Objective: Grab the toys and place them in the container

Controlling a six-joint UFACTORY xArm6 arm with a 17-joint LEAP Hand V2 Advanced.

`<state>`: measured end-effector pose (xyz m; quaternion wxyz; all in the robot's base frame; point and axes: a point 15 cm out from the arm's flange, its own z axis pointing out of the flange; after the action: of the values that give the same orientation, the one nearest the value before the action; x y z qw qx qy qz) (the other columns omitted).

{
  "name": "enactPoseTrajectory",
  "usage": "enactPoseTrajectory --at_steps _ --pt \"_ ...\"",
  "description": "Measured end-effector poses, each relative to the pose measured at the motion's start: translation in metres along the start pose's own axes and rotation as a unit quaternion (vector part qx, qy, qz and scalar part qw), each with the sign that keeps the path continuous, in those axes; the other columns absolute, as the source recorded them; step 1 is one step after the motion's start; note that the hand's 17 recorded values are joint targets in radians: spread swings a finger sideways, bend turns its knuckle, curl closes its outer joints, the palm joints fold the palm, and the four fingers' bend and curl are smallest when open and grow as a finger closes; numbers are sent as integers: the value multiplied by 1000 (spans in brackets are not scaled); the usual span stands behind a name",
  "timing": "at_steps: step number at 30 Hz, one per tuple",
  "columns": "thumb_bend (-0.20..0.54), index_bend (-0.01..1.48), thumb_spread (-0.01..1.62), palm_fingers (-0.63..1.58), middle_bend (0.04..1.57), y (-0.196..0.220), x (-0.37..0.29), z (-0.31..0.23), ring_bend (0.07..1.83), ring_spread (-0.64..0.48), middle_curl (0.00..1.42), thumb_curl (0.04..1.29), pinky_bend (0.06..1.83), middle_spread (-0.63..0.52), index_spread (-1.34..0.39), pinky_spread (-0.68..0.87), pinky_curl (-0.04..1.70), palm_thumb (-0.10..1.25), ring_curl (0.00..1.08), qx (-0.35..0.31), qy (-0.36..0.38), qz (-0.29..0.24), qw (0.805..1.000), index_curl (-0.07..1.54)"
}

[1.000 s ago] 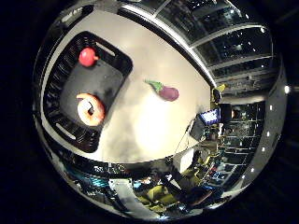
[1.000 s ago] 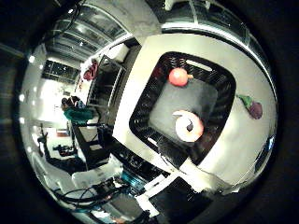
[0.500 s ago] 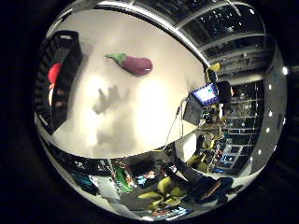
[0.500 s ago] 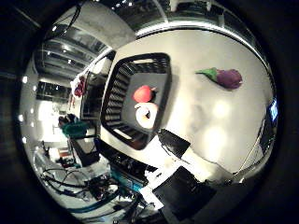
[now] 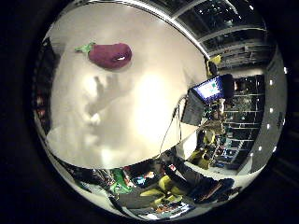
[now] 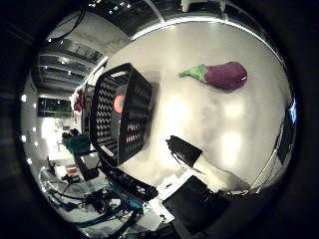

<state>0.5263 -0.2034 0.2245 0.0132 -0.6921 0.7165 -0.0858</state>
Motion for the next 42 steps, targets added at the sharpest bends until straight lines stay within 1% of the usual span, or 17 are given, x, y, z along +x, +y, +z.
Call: enactPoseTrajectory --at_steps 4,9,14,23,27,29,30,36,42 --pt "-31 158 924 214 214 -27 26 9 394 116 332 325 445 1 -388 386 257 614 229 1 4 5 1000 271" --pt "-30 155 922 204 217 -43 52 27 377 115 333 324 447 -2 -388 388 261 612 226 -21 1 5 1000 270" --pt "-29 155 921 198 221 -42 68 53 370 115 332 324 450 -2 -385 389 264 612 225 -44 -5 5 999 268" --pt "-28 157 919 196 225 -43 68 73 371 115 331 325 434 -2 -385 383 266 610 226 -47 -7 0 999 266" --pt "-28 165 931 205 220 -52 71 79 362 115 330 322 425 -2 -385 383 265 616 225 -31 -1 -1 1000 272" --pt "-33 168 931 210 218 -54 69 84 357 121 329 319 419 -2 -386 383 265 603 223 -28 0 1 1000 276" --pt "-40 168 948 213 218 -56 68 86 351 126 329 308 416 -2 -388 383 265 567 223 -27 2 0 1000 278" --pt "-39 180 948 188 187 -60 71 104 297 155 318 292 396 26 -397 386 266 479 216 -23 16 0 1000 298" --pt "-30 186 928 164 180 -55 72 125 263 171 300 295 387 42 -401 382 271 461 216 -36 27 -7 999 314"
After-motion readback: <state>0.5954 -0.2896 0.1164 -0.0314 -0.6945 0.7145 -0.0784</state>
